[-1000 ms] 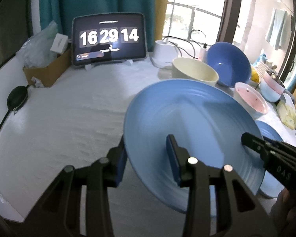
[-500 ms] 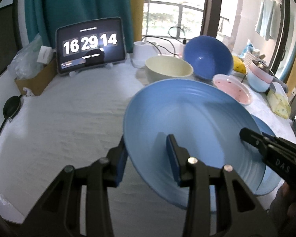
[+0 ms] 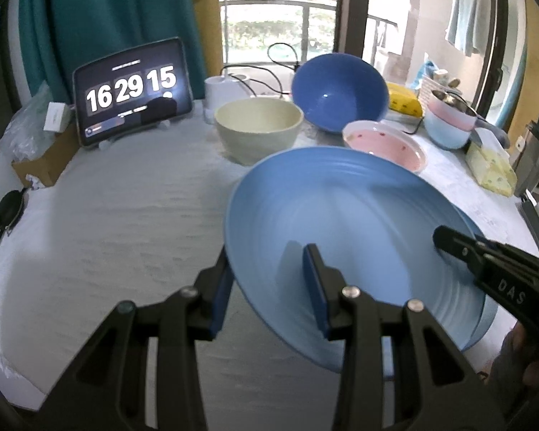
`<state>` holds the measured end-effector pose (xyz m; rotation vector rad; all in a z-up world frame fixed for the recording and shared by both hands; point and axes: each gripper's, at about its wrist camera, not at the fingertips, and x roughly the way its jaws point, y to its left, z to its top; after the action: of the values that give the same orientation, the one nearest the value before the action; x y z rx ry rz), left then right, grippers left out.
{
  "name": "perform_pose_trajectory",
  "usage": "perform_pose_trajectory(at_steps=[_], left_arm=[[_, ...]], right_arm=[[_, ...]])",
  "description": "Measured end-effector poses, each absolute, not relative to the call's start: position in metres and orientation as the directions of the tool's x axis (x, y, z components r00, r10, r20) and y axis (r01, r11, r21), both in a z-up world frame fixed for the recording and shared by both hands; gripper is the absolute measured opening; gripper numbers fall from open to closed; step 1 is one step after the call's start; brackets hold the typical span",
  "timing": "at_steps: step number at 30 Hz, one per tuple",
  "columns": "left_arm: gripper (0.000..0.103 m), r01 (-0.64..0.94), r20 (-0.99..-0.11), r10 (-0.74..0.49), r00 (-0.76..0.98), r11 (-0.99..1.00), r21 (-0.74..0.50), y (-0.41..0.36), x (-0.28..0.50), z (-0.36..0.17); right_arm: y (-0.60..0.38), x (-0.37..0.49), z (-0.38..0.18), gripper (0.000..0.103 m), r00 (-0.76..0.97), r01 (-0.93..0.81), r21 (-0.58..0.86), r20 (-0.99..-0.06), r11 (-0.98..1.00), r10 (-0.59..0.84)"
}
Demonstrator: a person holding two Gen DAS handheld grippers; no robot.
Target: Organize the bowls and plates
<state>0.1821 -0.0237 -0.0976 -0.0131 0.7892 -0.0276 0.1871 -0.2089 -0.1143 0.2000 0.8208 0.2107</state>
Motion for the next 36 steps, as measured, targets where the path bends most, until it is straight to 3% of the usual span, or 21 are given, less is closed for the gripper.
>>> perform_pose_trajectory(at_steps=[15, 36], left_arm=[[0.040, 0.078, -0.721, -0.058, 0.691, 0.997, -0.005, -0.066, 0.183, -0.100], [0.041, 0.142, -0.776, -0.088, 0.625, 0.990, 0.003, -0.101, 0.183, -0.123]], right_arm=[[-0.251, 0.180, -0.119, 0.022, 0.674, -0.052, 0.283, -0.698, 0.958, 0.243], [-0.281, 0.166, -0.123, 0.022, 0.690, -0.016, 0.211, -0.705, 0.977, 0.164]])
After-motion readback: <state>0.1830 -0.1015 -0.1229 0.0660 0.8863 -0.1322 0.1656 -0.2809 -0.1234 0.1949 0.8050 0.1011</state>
